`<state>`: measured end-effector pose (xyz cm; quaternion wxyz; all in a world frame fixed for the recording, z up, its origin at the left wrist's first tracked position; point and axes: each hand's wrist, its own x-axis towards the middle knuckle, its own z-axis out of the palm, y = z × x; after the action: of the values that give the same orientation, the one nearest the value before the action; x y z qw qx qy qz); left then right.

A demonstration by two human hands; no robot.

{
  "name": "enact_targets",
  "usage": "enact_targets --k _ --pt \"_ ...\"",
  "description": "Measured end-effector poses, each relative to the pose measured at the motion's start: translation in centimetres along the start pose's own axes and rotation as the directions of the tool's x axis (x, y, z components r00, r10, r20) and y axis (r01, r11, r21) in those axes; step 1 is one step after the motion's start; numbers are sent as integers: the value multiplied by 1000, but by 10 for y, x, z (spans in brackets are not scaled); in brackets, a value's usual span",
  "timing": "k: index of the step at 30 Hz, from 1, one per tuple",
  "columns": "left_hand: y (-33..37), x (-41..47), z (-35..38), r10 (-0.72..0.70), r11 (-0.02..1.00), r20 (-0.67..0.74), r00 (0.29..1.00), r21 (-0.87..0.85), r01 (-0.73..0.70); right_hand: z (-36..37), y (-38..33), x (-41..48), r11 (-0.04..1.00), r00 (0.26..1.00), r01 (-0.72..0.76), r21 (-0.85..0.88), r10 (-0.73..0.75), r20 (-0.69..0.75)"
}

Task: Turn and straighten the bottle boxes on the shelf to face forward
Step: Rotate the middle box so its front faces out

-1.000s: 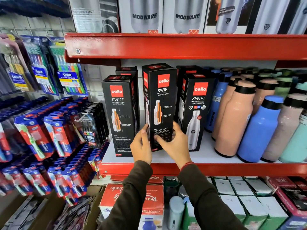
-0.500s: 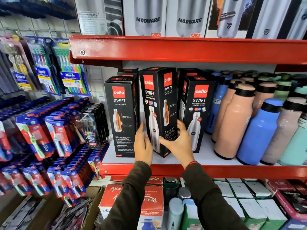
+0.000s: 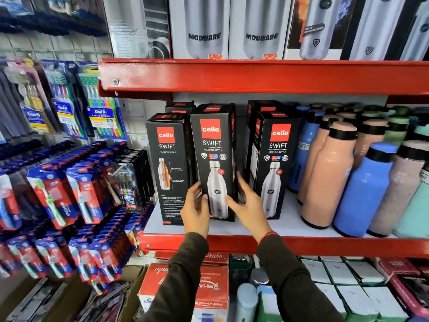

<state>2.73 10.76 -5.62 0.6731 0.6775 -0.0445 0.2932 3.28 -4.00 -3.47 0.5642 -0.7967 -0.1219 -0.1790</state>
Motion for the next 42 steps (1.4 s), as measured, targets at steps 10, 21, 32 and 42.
enact_targets --k 10,21,32,42 --pt "-2 1 11 33 998 -19 999 58 -32 4 3 4 990 1000 2 -141 -4 -14" --pt "-7 1 19 7 999 -12 1000 44 -6 8 9 0 984 998 -21 -178 9 -64" --pt "-5 -8 19 40 992 18 999 116 -41 18 14 -17 996 955 -44 -77 20 -295" --pt "9 -20 -6 220 974 -64 973 77 -215 32 -8 -36 976 898 220 5 -200 -391"
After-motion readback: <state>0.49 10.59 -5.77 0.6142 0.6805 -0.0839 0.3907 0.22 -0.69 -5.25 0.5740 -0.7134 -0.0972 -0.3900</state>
